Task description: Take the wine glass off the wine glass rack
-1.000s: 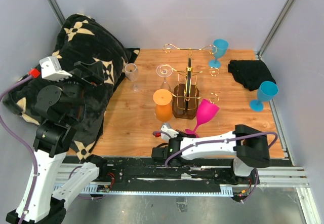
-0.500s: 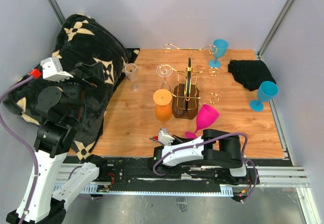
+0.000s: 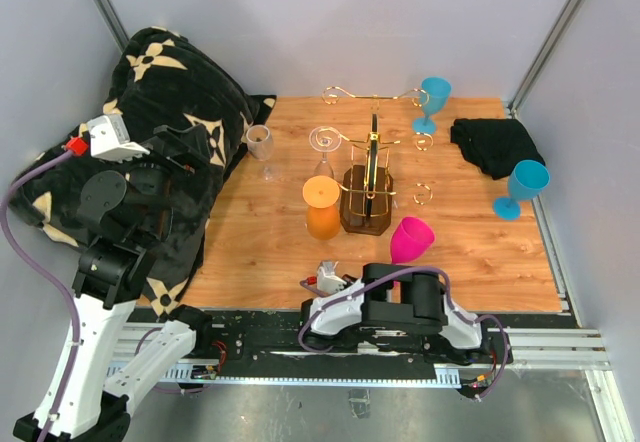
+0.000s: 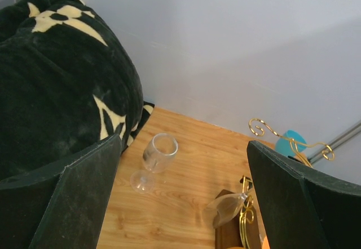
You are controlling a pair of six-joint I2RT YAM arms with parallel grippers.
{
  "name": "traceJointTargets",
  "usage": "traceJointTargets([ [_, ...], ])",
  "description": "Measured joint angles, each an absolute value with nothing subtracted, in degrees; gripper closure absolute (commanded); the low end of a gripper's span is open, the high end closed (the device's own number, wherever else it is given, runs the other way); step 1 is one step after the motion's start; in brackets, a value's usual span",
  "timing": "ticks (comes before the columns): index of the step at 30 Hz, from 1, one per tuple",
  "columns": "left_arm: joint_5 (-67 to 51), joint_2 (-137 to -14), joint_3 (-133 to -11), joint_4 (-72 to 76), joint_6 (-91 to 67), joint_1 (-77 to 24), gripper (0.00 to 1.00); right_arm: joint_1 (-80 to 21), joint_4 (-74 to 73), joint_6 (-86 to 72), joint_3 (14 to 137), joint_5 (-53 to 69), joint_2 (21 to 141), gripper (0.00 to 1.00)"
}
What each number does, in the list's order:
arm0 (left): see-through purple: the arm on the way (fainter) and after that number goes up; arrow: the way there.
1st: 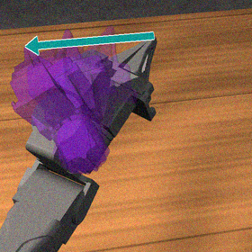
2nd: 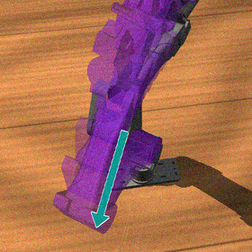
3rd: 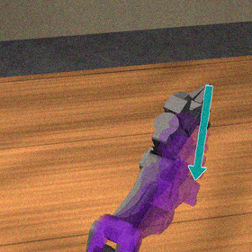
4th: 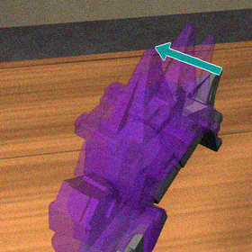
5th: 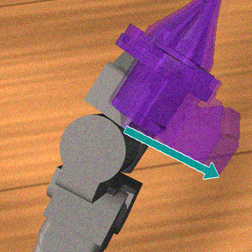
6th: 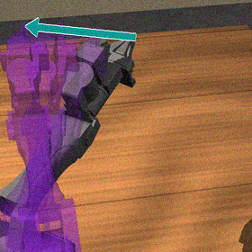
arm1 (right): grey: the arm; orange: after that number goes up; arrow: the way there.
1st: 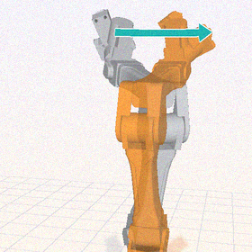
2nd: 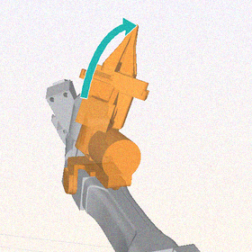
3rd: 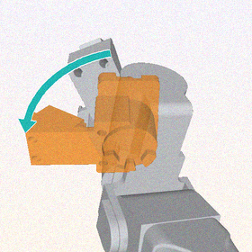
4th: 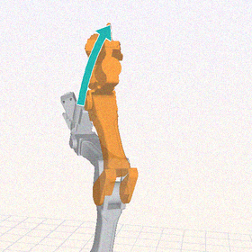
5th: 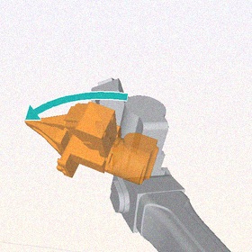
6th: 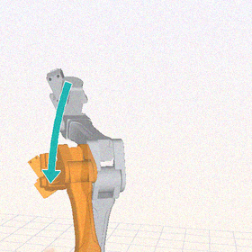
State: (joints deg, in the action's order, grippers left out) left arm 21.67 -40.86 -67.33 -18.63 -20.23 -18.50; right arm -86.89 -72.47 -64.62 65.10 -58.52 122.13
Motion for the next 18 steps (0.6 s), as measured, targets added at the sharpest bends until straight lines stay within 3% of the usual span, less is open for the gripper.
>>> traceJointTargets([
  [7, 21.1, -41.3, -66.8, -18.1, -20.2, -18.5, 0.0, -86.7, -69.2, -63.7, 62.4, -60.3, 123.6, 0.99],
  [18, 21.4, -41.3, -66.8, -18.1, -19.3, -18.5, 0.0, -85.1, -53.0, -46.5, 55.3, -59.8, 117.1, 0.99],
])
